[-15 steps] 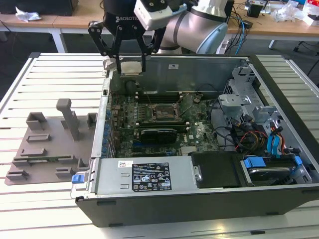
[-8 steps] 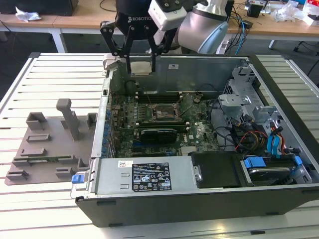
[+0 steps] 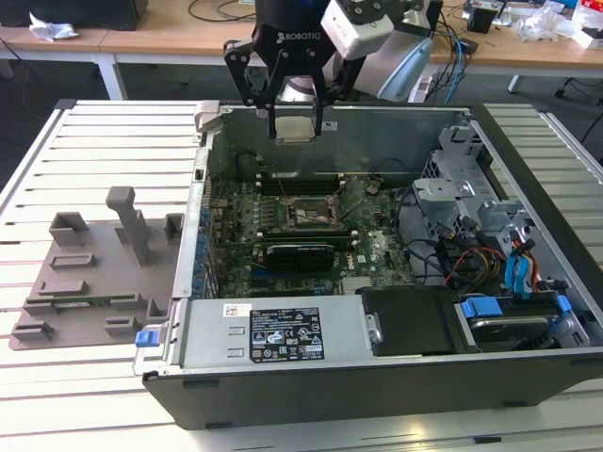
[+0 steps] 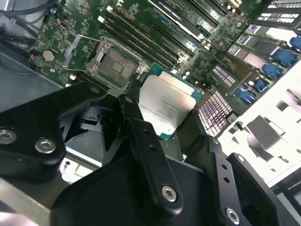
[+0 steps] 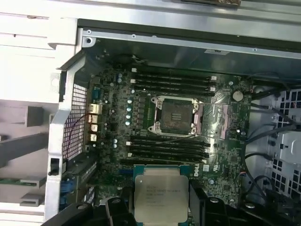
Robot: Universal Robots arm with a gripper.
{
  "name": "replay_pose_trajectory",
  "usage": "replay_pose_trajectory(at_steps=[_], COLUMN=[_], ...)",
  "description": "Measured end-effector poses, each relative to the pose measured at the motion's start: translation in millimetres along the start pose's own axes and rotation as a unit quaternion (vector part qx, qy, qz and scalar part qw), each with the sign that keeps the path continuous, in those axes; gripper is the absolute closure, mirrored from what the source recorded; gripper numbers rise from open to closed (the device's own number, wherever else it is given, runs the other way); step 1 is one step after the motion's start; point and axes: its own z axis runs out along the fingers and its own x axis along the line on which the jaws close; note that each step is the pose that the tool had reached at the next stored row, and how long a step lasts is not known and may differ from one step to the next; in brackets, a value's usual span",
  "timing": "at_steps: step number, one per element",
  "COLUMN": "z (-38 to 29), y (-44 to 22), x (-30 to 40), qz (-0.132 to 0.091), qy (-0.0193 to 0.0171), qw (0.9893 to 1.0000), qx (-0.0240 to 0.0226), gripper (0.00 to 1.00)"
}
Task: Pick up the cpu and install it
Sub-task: 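Pick up the cpu and move it towards the insertion slot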
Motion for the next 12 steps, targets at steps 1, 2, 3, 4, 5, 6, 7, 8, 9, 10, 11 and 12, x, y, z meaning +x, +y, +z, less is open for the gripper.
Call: replay_pose_trajectory(at_steps=[1,2,3,4,5,6,7,8,9,10,11,12], z=[0.1,0.2,0.2,0.3,0.4,0.4,0.5,0.5,0.6,0.6,0.7,0.8], y=[-0.4,-0.9,-1.2,-1.6,-1.9,-2.2,-2.4,-2.6,-2.9,-3.2,-3.5,-4.0], x=[-4.9,-10.1,-13.9,-17.9,-21.5,-25.5,-27.6,-29.7,-33.6,-36.9,-40.4,-46.4], qz=[0.0,0.0,0.0,0.0,0.0,0.0,0.0,0.0,0.0,0.0,0.0,0.0], qy=[0.0001,0.0003,0.0004,0.0004,0.0005,0.0006,0.0007,0.0007,0.0008,0.0009,0.001,0.0013], qw=[1.0,1.0,1.0,1.0,1.0,1.0,1.0,1.0,1.0,1.0,1.0,1.0], qx=[0.0,0.0,0.0,0.0,-0.0001,0.0,0.0,-0.0001,-0.0001,-0.0001,-0.0001,-0.0001], gripper=[0.45,0.45,0.45,0.45,0.45,0.45,0.45,0.45,0.45,0.45,0.45,0.45])
